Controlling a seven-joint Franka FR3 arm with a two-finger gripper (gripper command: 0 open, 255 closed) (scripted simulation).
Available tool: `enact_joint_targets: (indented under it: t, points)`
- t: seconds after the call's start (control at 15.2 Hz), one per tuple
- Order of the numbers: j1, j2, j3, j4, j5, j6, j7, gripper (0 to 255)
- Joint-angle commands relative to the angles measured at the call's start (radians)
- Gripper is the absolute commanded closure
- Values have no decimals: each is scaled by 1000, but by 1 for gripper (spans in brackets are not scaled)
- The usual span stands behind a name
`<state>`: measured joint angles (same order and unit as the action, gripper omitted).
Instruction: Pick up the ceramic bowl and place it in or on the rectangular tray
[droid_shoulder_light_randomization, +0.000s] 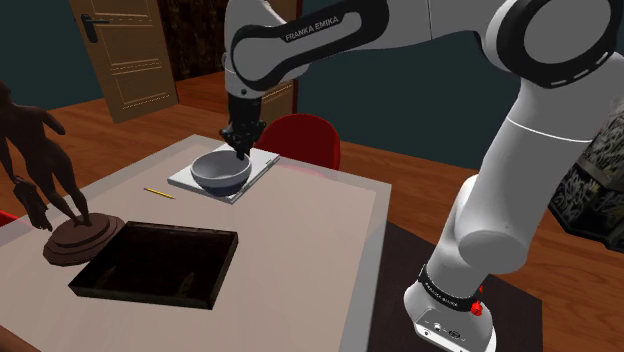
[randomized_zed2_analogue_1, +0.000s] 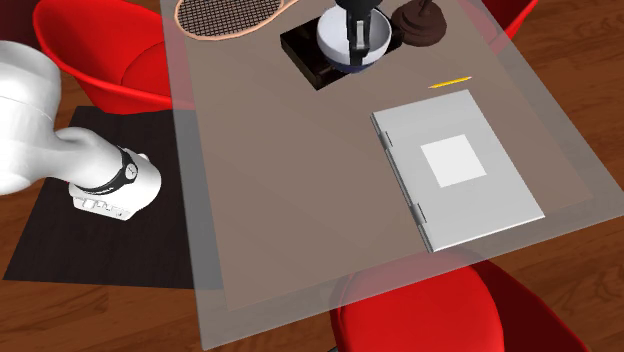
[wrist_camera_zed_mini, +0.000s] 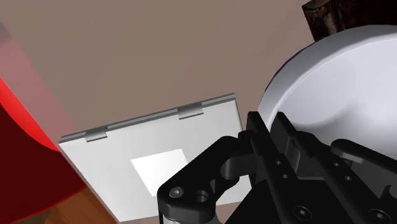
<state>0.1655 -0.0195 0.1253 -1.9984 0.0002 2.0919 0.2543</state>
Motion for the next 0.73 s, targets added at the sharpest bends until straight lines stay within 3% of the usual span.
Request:
enact_joint_targets:
  t: [0.0,0.66]
  points:
    - [23,24,25,34,-9,-10,54,255]
    - [149,181,123,261,-79,-90,297,255]
